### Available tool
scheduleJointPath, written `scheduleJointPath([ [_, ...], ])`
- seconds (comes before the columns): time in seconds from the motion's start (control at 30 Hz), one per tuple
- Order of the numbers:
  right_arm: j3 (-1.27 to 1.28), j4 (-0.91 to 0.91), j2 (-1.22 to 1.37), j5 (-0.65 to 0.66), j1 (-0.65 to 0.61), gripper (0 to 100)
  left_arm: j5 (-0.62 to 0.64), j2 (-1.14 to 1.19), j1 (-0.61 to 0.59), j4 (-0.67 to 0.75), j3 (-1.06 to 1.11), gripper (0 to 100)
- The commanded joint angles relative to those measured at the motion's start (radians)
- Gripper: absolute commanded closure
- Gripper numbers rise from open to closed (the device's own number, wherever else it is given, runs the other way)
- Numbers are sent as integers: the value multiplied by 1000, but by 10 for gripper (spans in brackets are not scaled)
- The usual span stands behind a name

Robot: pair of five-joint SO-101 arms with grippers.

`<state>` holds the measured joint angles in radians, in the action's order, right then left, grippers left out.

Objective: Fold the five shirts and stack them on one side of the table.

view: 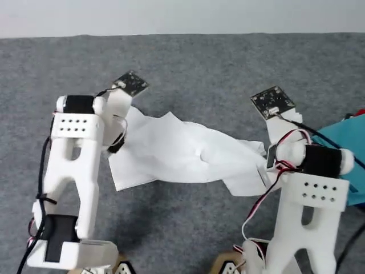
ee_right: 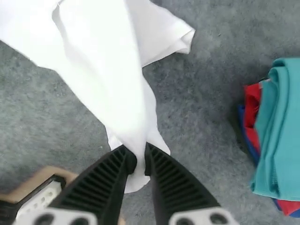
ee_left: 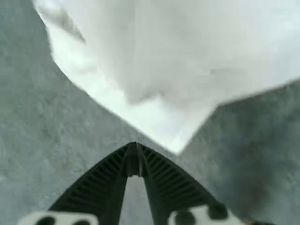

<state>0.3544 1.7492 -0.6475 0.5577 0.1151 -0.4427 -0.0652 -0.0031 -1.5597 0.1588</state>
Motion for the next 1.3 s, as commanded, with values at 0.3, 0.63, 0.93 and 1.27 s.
scheduleJointPath([
  [0.3, 109, 39, -22, 5, -68, 989, 147, 18, 124, 364, -5, 784],
  [0.63, 110, 41, -30, 5, -64, 989, 147, 373, 117, 365, -269, 783],
  [0.93, 110, 41, -27, 3, -62, 989, 95, 663, 117, 101, -622, 782],
  [1.27, 110, 41, -33, 3, -62, 989, 83, 964, 115, -196, -983, 871],
])
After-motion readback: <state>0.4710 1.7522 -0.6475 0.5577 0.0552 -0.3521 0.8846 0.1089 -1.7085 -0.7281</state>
